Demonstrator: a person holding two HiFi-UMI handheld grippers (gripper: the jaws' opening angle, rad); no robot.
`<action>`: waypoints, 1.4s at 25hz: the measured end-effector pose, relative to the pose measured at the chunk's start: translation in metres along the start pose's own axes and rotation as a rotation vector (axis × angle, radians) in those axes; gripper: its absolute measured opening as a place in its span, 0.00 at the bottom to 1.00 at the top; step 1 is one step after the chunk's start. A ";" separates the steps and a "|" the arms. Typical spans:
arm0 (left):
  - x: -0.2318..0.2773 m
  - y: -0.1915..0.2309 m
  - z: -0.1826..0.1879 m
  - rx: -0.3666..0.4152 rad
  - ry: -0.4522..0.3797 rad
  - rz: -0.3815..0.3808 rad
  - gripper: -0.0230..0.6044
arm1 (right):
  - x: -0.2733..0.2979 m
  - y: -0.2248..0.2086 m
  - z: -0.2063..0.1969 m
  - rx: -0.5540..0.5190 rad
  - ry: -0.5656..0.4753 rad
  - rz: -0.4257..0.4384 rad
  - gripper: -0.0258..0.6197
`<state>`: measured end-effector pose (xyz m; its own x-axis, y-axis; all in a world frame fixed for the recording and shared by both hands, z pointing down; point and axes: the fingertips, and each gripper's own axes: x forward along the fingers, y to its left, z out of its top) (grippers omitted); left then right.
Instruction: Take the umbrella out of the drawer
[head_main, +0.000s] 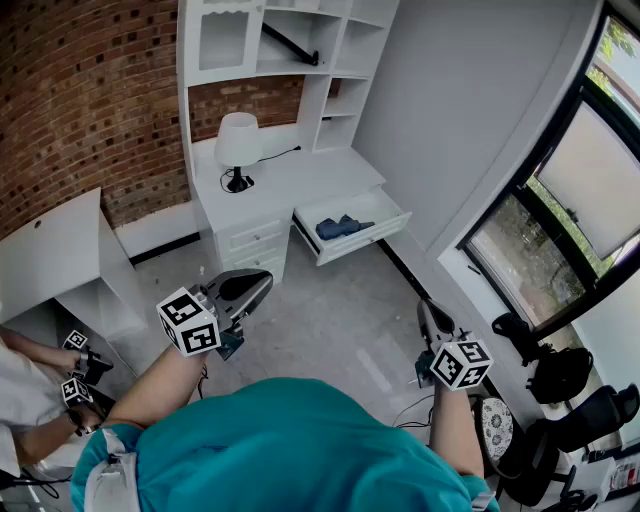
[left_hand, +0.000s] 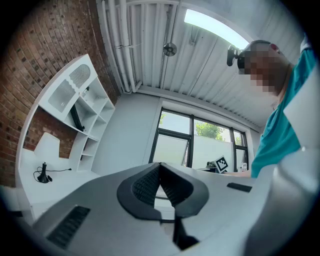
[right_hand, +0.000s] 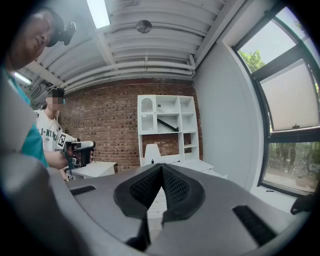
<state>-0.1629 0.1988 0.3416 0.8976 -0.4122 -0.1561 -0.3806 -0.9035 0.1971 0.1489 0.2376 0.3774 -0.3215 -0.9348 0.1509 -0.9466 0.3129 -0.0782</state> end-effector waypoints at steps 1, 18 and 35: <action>0.000 0.000 0.000 -0.002 -0.001 -0.001 0.05 | 0.000 0.000 0.000 0.000 0.000 0.001 0.07; 0.020 -0.015 -0.002 0.002 0.007 -0.004 0.05 | -0.008 -0.011 0.003 -0.013 0.014 0.019 0.07; 0.088 -0.087 -0.031 0.008 -0.007 0.001 0.05 | -0.054 -0.062 0.005 -0.052 0.022 0.093 0.07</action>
<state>-0.0439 0.2442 0.3404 0.8956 -0.4139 -0.1630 -0.3832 -0.9040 0.1896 0.2246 0.2680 0.3696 -0.4076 -0.8978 0.1667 -0.9126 0.4066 -0.0417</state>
